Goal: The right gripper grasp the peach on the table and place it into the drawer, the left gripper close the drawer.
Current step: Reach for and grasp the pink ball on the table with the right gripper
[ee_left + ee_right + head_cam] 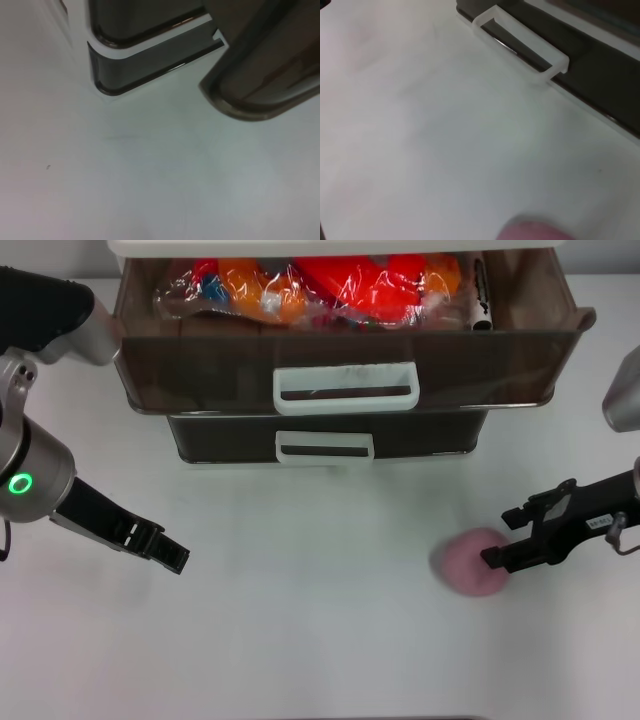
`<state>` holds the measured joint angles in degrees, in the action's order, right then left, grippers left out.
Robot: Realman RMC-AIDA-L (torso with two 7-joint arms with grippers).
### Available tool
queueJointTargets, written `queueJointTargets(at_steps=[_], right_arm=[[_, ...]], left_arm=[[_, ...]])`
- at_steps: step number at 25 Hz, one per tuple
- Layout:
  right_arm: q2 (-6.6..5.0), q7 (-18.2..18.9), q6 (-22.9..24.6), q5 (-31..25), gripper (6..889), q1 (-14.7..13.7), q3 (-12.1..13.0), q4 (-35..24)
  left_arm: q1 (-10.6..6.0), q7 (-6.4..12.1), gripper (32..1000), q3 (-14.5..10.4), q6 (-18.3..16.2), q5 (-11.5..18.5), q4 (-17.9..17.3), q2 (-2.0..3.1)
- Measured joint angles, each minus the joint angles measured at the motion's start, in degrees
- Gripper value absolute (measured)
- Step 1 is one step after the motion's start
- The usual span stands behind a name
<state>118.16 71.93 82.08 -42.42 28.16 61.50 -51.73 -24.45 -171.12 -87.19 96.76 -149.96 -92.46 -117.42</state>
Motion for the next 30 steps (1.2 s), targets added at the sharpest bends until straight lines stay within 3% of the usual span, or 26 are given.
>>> queueJointTargets(at_steps=[6, 15, 24, 30], right_arm=[[-0.04, 0.54, -2.04, -0.04, 594, 0.30, 0.64, 1.09], [0.04, 3.22, -4.55, -0.04, 584, 2.90, 0.73, 7.37], [0.05, 3.54, -5.09, 0.17, 575, 3.15, 0.73, 7.64], [-0.02, 3.93, -5.04, 0.57, 568, 5.05, 0.73, 9.99]], left_arm=[[-0.03, 0.01, 795, 0.00, 0.00, 0.01, 0.00, 0.00], [-0.11, 0.09, 793, 0.00, -0.08, 0.06, 0.09, 0.00], [-0.26, 0.10, 791, 0.00, -0.08, 0.18, 0.09, 0.00], [-0.37, 0.18, 790, 0.00, -0.11, 0.28, 0.09, 0.00]])
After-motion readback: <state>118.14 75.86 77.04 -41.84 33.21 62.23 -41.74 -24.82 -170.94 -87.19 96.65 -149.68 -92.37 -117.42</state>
